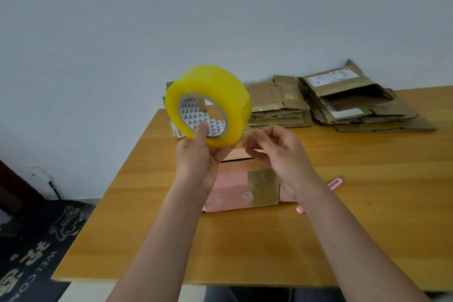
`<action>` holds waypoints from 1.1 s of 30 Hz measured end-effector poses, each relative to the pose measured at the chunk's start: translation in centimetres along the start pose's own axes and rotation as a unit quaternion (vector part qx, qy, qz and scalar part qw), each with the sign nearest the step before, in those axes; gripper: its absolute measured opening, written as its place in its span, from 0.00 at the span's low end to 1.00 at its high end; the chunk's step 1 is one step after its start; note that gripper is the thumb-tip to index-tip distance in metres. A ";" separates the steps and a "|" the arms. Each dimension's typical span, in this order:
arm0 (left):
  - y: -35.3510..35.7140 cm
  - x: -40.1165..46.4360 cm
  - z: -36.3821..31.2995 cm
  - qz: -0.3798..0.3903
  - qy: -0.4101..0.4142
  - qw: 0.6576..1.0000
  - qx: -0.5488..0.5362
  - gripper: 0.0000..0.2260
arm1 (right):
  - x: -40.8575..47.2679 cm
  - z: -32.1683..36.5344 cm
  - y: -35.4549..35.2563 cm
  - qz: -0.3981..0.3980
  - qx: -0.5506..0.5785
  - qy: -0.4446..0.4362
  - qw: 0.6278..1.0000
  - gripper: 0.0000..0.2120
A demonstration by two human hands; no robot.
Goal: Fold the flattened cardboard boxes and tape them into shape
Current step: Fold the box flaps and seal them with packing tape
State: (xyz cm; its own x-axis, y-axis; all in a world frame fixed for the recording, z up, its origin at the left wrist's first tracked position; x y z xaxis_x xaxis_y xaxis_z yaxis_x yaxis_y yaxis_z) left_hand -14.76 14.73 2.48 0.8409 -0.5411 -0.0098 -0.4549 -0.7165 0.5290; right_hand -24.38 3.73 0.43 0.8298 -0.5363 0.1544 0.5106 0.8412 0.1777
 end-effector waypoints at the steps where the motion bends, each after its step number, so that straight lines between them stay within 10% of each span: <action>1: 0.0 0.1 0.2 -0.013 -0.003 1.000 0.009 0.05 | 0.1 0.1 -0.5 -0.008 -0.001 0.003 1.000 0.09; 23: -4.1 0.5 3.7 -0.154 0.098 0.938 0.293 0.15 | 1.4 -2.6 -5.7 -0.031 -0.021 0.221 0.975 0.03; 33: -3.7 -0.8 4.1 -0.123 0.163 0.955 0.213 0.10 | 1.1 -4.5 -6.2 -0.050 -0.021 0.248 0.967 0.03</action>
State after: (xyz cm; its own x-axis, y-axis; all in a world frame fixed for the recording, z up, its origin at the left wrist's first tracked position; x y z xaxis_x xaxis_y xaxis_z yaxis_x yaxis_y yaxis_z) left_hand -14.96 16.00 -2.91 0.9527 -0.2176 0.2120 -0.2517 -0.9562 0.1496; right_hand -25.58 -1.80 -4.90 0.7768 -0.5244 -0.3486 0.5934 0.7949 0.1268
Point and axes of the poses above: each hand's wrist, its own x-axis towards the middle knuckle, its own y-axis out of the palm, z = x × y, the point moved 1 cm from there along x, towards the middle knuckle, and after that the axes turned 7 degrees about z, right-handed, at the moved point
